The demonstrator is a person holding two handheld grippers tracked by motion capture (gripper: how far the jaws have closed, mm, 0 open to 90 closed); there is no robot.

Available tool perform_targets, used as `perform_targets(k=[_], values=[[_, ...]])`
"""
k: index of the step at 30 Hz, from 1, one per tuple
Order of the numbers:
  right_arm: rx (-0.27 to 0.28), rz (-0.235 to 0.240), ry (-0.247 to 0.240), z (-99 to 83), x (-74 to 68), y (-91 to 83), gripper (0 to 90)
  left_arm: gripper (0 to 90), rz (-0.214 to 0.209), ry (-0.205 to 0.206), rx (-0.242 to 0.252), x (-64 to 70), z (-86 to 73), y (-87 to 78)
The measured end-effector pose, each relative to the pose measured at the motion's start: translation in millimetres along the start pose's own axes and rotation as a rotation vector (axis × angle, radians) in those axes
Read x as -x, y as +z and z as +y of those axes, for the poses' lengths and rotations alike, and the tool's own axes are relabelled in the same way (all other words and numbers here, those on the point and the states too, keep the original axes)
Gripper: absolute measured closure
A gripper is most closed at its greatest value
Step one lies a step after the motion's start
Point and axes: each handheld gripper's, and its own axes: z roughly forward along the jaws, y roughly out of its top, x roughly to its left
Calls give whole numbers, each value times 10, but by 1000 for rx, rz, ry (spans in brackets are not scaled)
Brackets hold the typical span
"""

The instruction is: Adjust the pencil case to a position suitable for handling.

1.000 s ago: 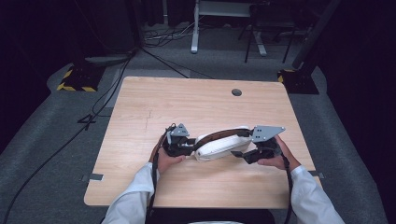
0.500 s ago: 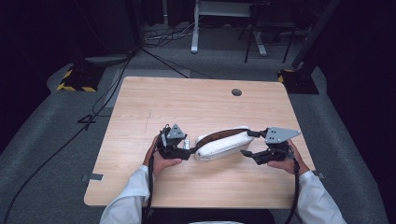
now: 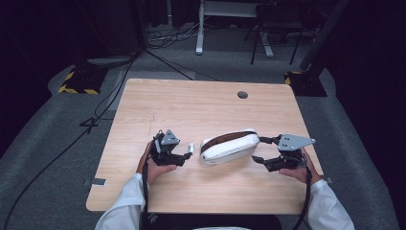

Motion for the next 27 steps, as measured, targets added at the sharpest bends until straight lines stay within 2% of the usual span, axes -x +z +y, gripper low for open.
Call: perform_targets(k=[2, 3, 5, 8, 10, 12, 14, 18, 19, 21, 23, 24, 27], values=[[-11, -13, 12, -85, 1, -45, 261, 264, 14, -35, -3, -38, -4, 63], [-20, -21, 15, -133, 7, -66, 262, 263, 15, -39, -6, -51, 1, 86], [-35, -32, 30, -205, 12, -102, 263, 259, -2, -66, -10, -68, 24, 151], [-59, -63, 48, -332, 36, -163, 267, 259, 16, -50, -24, -41, 78, 246], [-65, -66, 52, -361, 43, -175, 267, 260, 22, -45, -26, -34, 88, 273], [-87, -83, 64, -442, 57, -205, 269, 281, 50, -41, -47, -10, 96, 338], [-97, -93, 71, -496, 70, -222, 269, 302, 55, -36, -67, -7, 88, 371], [-113, -105, 90, -588, 89, -247, 272, 392, 60, -35, -87, -35, 53, 391], [-116, -106, 97, -612, 93, -247, 273, 451, 51, -29, -88, -40, 43, 383], [-130, -109, 102, -650, 100, -235, 273, 519, 53, -17, -95, -52, 29, 350], [-138, -114, 104, -681, 107, -218, 272, 582, 37, -11, -102, -58, 10, 317], [-142, -117, 106, -690, 109, -211, 272, 611, 41, 14, -103, -62, -13, 290], [-154, -119, 110, -722, 125, -184, 271, 683, 26, 38, -102, -54, -72, 226]])
